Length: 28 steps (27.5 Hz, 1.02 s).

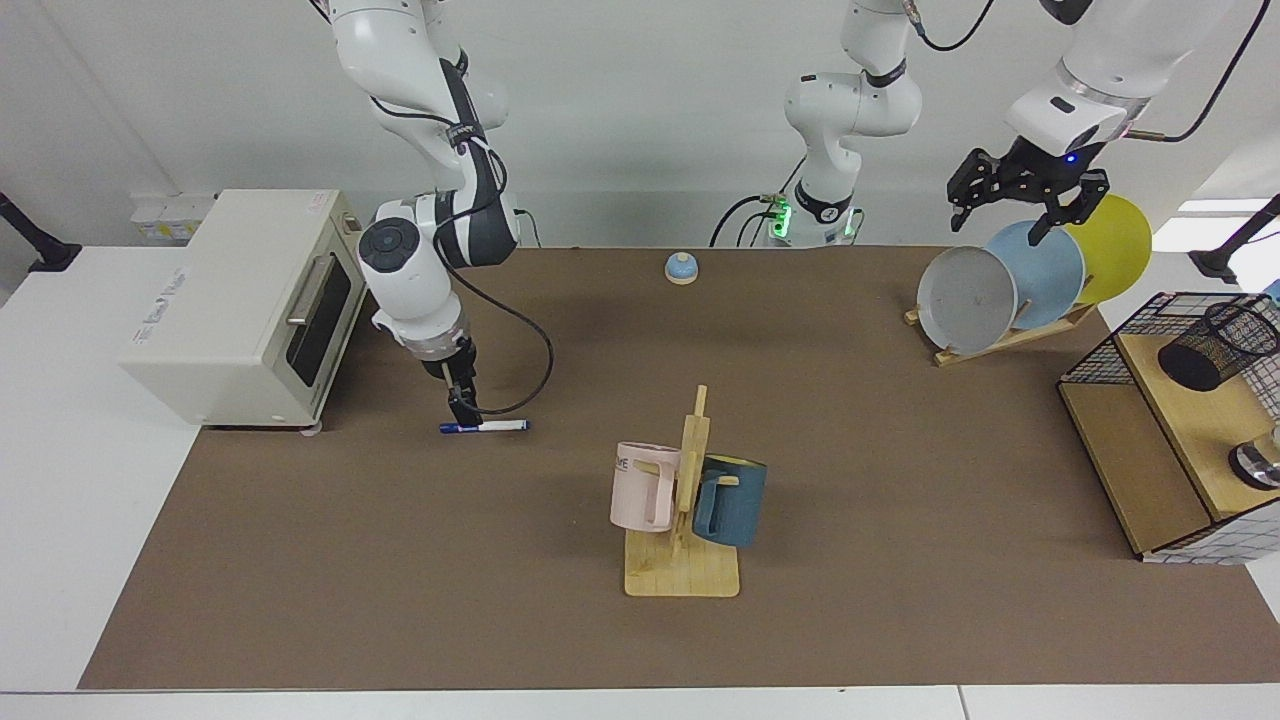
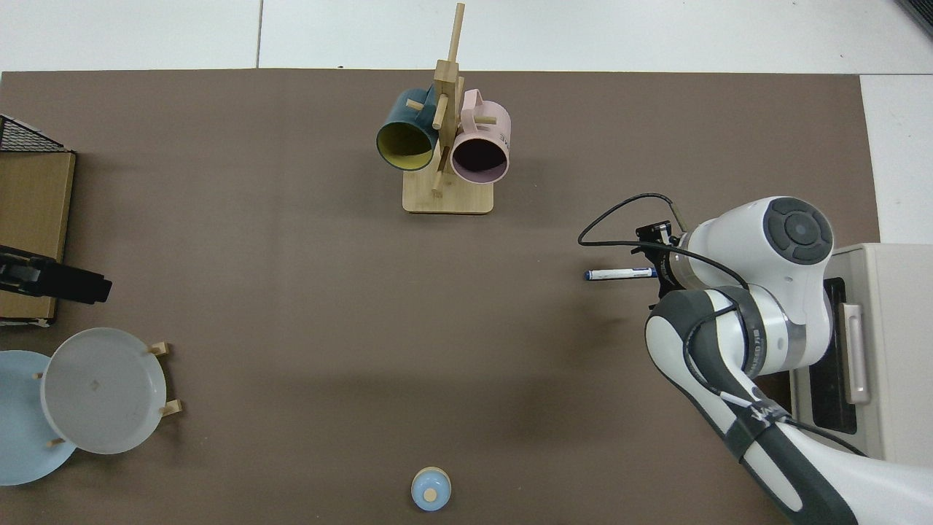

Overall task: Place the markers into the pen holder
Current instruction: 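Move the right gripper over the white marker, then lower the right gripper and close it on the white marker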

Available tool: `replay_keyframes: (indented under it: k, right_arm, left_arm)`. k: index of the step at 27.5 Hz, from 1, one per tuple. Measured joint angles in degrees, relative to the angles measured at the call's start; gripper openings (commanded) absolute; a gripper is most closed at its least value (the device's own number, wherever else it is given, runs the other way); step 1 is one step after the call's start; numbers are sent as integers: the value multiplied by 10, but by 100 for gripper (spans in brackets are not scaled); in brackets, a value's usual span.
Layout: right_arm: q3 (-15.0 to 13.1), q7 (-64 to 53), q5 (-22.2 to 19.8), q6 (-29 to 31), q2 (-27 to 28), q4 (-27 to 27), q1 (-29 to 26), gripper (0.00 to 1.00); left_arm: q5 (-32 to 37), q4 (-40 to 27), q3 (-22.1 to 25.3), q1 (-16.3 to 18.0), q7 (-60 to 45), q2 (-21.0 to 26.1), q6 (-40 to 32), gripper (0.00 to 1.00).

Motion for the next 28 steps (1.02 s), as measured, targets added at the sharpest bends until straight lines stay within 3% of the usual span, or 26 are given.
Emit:
replay_keyframes:
  k: [9,16,19,21,22,24,28]
  right_arm:
    - [-1,0,0,84,59,-6,-10,99]
    - [-1,0,0,91,68,-5,-10,95]
    - [-1,0,0,91,67,-4,-10,70]
    - [-1,0,0,91,67,-4,-11,24]
    - [-1,0,0,91,66,-4,-11,16]
    - [-1,0,1,91,64,-3,-13,14]
    - [-1,0,1,91,62,0,-15,0]
  left_arm:
    - [0,-2,0,0,0,0,0,99]
    - [0,-6,0,0,0,-3,-1,99]
    - [0,-7,0,0,0,-4,-1,99]
    - [0,-8,0,0,0,-5,-1,99]
    - [0,-9,-1,0,0,-5,-1,99]
    - [0,-10,-1,0,0,-6,-1,99]
    - [0,-11,-2,-1,0,-7,-1,99]
